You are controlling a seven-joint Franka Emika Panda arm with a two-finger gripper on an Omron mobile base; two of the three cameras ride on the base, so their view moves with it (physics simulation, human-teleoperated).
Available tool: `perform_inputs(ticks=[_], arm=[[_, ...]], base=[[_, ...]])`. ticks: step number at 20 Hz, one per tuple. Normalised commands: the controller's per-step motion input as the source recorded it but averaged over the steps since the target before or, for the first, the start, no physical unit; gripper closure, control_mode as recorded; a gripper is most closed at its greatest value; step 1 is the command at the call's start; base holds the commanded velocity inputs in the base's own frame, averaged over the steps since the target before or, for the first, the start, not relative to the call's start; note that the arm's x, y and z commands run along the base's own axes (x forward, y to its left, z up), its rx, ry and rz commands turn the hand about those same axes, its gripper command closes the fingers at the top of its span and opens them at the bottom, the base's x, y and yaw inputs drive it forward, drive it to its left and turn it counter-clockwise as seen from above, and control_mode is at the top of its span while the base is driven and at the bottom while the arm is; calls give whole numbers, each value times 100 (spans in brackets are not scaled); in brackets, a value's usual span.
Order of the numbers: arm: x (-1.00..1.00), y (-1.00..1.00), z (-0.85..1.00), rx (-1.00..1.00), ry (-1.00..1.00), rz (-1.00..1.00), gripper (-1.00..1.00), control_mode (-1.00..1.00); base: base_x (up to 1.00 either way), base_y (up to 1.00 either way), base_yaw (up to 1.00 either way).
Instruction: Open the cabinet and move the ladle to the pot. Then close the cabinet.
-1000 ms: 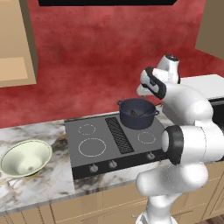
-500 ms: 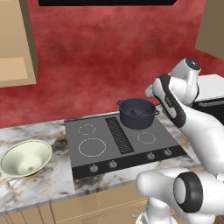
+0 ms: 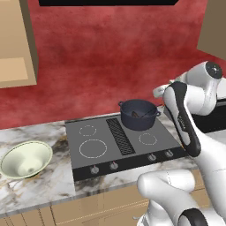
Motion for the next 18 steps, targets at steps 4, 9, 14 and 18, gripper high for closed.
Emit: perform_inputs(ticks=[4, 9, 14, 18], arm=[[-65, 17, 51, 0, -2, -2, -100, -100], [-60, 14, 42, 0, 0, -5, -100, -100], [-55, 13, 27, 0, 0, -7, -100, -100], [-52, 20, 10, 0, 0, -7, -100, -100]], base=[[0, 0, 0], [0, 0, 0], [0, 0, 0], [0, 0, 0]])
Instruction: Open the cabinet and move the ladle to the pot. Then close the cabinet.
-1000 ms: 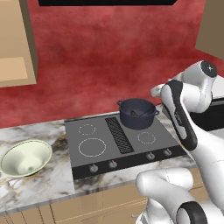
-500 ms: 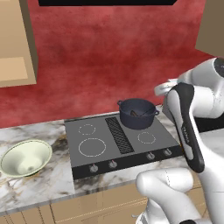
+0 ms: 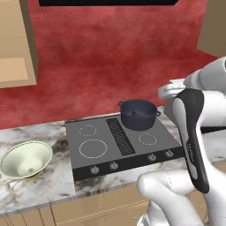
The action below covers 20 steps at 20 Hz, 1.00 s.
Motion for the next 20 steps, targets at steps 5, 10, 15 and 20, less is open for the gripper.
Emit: perform_inputs(ticks=[5, 10, 15, 20], arm=[[-51, 13, 7, 0, 0, -8, -100, -100], [-41, 4, 11, 0, 0, -4, -100, -100], [-33, 0, 14, 0, 0, -2, -100, -100], [-34, 0, 7, 0, 0, -1, -100, -100]], base=[[0, 0, 0], [0, 0, 0], [0, 0, 0], [0, 0, 0]])
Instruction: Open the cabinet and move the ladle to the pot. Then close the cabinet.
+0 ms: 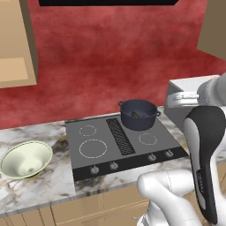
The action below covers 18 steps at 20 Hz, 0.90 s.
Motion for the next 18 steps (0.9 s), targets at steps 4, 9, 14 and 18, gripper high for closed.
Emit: perform_inputs(ticks=[4, 9, 14, 18], arm=[[-43, 0, 5, 0, -2, 0, -100, -100], [-67, 0, 10, 0, -5, 0, -100, -100], [0, 0, 0, 0, 0, 0, -100, 100], [0, 0, 0, 0, 0, 0, -100, 100]], base=[[0, 0, 0], [0, 0, 0], [-88, 0, 0], [-99, 0, 0]])
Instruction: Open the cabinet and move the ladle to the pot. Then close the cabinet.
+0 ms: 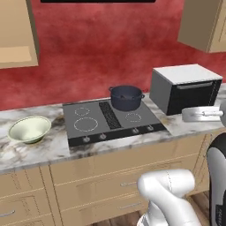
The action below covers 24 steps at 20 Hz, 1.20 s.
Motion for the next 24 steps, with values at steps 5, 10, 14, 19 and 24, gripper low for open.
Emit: perform_inputs(ticks=[5, 10, 14, 19, 24], arm=[[0, 0, 0, 0, 0, 0, -100, 100], [0, 0, 0, 0, 0, 0, -100, 100], [0, 0, 0, 0, 0, 0, -100, 100], [0, 0, 0, 0, 0, 0, -100, 100], [0, 0, 0, 0, 0, 0, -100, 100]], base=[[-100, 5, 0], [-89, 48, 4], [-75, 69, 2], [-53, 74, 0], [-25, 92, 0]])
